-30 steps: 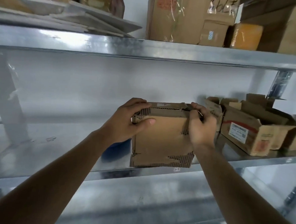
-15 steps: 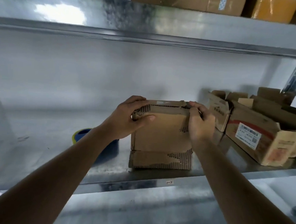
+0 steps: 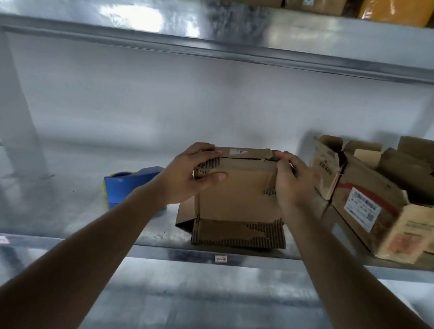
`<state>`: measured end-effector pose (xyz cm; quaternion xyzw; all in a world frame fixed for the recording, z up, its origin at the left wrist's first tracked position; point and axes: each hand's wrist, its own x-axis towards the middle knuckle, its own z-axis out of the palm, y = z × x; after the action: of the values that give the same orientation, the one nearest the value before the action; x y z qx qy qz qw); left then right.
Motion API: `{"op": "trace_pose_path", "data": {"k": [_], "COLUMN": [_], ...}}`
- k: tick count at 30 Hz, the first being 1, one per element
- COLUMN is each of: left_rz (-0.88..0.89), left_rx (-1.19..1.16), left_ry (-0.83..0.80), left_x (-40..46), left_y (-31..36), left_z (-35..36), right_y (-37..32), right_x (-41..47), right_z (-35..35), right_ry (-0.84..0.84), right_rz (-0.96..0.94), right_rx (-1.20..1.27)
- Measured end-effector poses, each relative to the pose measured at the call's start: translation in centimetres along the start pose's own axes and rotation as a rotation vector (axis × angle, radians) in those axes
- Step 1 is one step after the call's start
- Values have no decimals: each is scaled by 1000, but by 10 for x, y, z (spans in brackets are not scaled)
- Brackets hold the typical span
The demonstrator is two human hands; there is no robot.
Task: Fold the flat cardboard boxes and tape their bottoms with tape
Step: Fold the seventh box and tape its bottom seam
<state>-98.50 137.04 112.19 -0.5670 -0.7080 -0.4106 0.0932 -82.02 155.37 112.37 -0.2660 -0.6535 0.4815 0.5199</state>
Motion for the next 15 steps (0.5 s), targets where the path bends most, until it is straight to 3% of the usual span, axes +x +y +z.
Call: {"op": "trace_pose_path", "data": {"k": [8,11,13,15], "left_rz": [-9,-33,-60,-85], "left_rx": [49,58,36,-10], "left_ry": [-78,-81,-45,-7], "left_x": [-2,-6,-8,-9], "left_y": [-12,-22,-27,-32], "left_z": [-29,-29,-26,-27], "right_y": [-2,-4,4,15], "right_x": [0,-3,0,0], "right_z": [13,15,10,1], "right_ry": [-119,-77,13,-17], "right_rz": [38,213,369,583], "right_rx": [86,187,93,-53]}}
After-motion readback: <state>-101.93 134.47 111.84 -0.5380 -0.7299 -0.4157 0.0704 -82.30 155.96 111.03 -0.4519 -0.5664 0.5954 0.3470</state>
